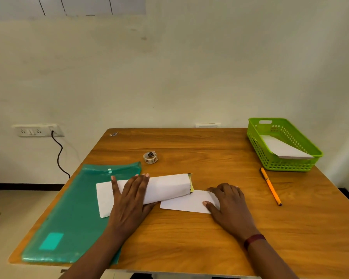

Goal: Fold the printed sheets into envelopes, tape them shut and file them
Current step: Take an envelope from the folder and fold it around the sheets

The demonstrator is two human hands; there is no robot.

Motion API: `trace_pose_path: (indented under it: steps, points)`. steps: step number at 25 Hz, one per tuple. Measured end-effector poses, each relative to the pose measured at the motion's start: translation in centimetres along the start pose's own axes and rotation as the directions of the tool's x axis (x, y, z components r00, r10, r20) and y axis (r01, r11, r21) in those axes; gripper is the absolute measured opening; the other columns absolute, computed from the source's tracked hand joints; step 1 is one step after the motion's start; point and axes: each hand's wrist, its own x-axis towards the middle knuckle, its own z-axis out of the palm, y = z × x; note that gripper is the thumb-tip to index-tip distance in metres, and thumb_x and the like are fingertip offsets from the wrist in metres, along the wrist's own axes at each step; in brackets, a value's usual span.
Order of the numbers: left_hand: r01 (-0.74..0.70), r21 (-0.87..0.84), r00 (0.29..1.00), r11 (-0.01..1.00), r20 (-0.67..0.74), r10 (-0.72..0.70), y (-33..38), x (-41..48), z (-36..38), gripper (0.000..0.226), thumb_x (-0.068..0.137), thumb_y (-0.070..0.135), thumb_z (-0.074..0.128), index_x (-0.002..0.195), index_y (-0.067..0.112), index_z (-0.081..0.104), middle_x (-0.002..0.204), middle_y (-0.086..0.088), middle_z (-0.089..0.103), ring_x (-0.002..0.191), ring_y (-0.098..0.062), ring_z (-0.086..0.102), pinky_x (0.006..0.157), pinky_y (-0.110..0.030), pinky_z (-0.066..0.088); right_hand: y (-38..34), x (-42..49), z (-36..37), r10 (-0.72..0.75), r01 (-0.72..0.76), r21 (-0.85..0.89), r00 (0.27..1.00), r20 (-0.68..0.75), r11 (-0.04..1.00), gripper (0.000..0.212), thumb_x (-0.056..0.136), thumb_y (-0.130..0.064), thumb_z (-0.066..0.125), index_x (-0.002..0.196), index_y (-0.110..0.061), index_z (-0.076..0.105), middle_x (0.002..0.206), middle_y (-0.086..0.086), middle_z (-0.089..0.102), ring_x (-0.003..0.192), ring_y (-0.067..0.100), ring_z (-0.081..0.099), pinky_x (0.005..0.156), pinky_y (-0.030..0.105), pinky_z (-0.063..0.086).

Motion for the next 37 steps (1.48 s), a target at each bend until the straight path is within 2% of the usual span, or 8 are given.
trace_pose_path:
  steps: [10, 14, 17, 23, 29, 32, 35, 37]
  points:
    - [0.040, 0.017, 0.999, 0.999, 0.013, -0.040, 0.2, 0.1, -0.5, 0.076, 0.086, 0.060, 0.048, 0.147, 0.016, 0.035, 0.143, -0.014, 0.048, 0.132, -0.034, 0.045, 0.110, -0.075, 0.003, -0.3, 0.0, -0.3, 0.069, -0.068, -0.003, 0.997, 0.034, 0.998, 0.050, 0.095, -0.052, 0.046, 0.139, -0.029, 0.048, 0.111, -0.004, 0.041, 0.105, 0.013, 0.042, 0.104, 0.040, 0.036]
    - [0.061, 0.010, 0.998, 0.998, 0.024, -0.061, 0.1, 0.1, -0.4, 0.079, 0.087, 0.061, 0.048, 0.149, 0.015, 0.033, 0.145, -0.012, 0.046, 0.134, -0.032, 0.043, 0.111, -0.074, 0.002, -0.5, 0.1, -0.5, 0.092, -0.093, 0.036, 0.995, 0.035, 0.995, 0.050, 0.095, -0.050, 0.049, 0.140, -0.029, 0.049, 0.122, -0.002, 0.041, 0.113, 0.015, 0.043, 0.103, 0.036, 0.035]
    - [0.082, 0.004, 0.996, 0.997, 0.021, -0.082, 0.1, 0.0, -0.3, 0.079, 0.087, 0.060, 0.050, 0.149, 0.014, 0.033, 0.145, -0.011, 0.046, 0.134, -0.032, 0.043, 0.111, -0.074, 0.002, -0.4, 0.2, -0.5, 0.110, -0.113, 0.035, 0.990, 0.083, 0.993, 0.055, 0.094, -0.055, 0.047, 0.143, -0.032, 0.043, 0.129, -0.002, 0.038, 0.119, 0.015, 0.040, 0.103, 0.036, 0.033]
    - [0.103, 0.016, 0.995, 0.995, 0.011, -0.103, 0.2, 0.0, -0.5, 0.078, 0.086, 0.059, 0.051, 0.147, 0.013, 0.036, 0.144, -0.013, 0.048, 0.133, -0.033, 0.045, 0.111, -0.075, 0.002, -1.0, 0.7, -0.8, 0.147, -0.141, -0.054, 0.978, 0.148, 0.989, 0.071, 0.083, -0.077, 0.039, 0.141, -0.037, 0.042, 0.124, -0.005, 0.043, 0.114, 0.016, 0.038, 0.098, 0.037, 0.032]
    - [0.109, 0.018, 0.994, 0.994, 0.028, -0.110, 0.3, 0.1, -0.7, 0.077, 0.086, 0.059, 0.050, 0.146, 0.013, 0.037, 0.142, -0.013, 0.050, 0.132, -0.034, 0.047, 0.110, -0.075, 0.003, -1.9, 2.3, -1.8, 0.291, -0.293, -0.050, 0.886, 0.361, 0.955, 0.082, 0.074, -0.070, 0.065, 0.142, -0.031, 0.038, 0.136, 0.004, 0.041, 0.127, 0.027, 0.035, 0.100, 0.042, 0.035]
    - [0.111, 0.007, 0.993, 0.994, 0.026, -0.111, 0.2, 0.0, -0.7, 0.077, 0.086, 0.059, 0.049, 0.146, 0.013, 0.037, 0.142, -0.013, 0.050, 0.131, -0.033, 0.047, 0.110, -0.076, 0.004, -2.5, 1.9, -2.2, 0.347, -0.362, -0.003, 0.892, 0.289, 0.932, 0.075, 0.074, -0.061, 0.072, 0.135, -0.027, 0.045, 0.129, 0.005, 0.042, 0.119, 0.027, 0.044, 0.096, 0.041, 0.041]
    - [0.105, 0.002, 0.994, 0.995, 0.030, -0.105, 0.2, 0.0, -0.7, 0.078, 0.086, 0.060, 0.050, 0.146, 0.014, 0.036, 0.143, -0.012, 0.049, 0.132, -0.033, 0.046, 0.110, -0.076, 0.003, -2.4, 0.9, -2.2, 0.408, -0.416, 0.049, 0.904, 0.124, 0.908, 0.055, 0.082, -0.048, 0.071, 0.128, -0.024, 0.052, 0.125, 0.004, 0.047, 0.111, 0.023, 0.052, 0.092, 0.040, 0.046]
    - [0.096, 0.002, 0.995, 0.995, 0.030, -0.096, 0.2, 0.0, -0.7, 0.078, 0.086, 0.061, 0.050, 0.147, 0.014, 0.035, 0.144, -0.012, 0.048, 0.133, -0.032, 0.045, 0.110, -0.075, 0.002, -1.8, 0.2, -2.2, 0.447, -0.448, 0.123, 0.894, 0.035, 0.886, 0.040, 0.088, -0.038, 0.068, 0.123, -0.022, 0.056, 0.122, 0.003, 0.058, 0.109, 0.022, 0.057, 0.093, 0.043, 0.047]
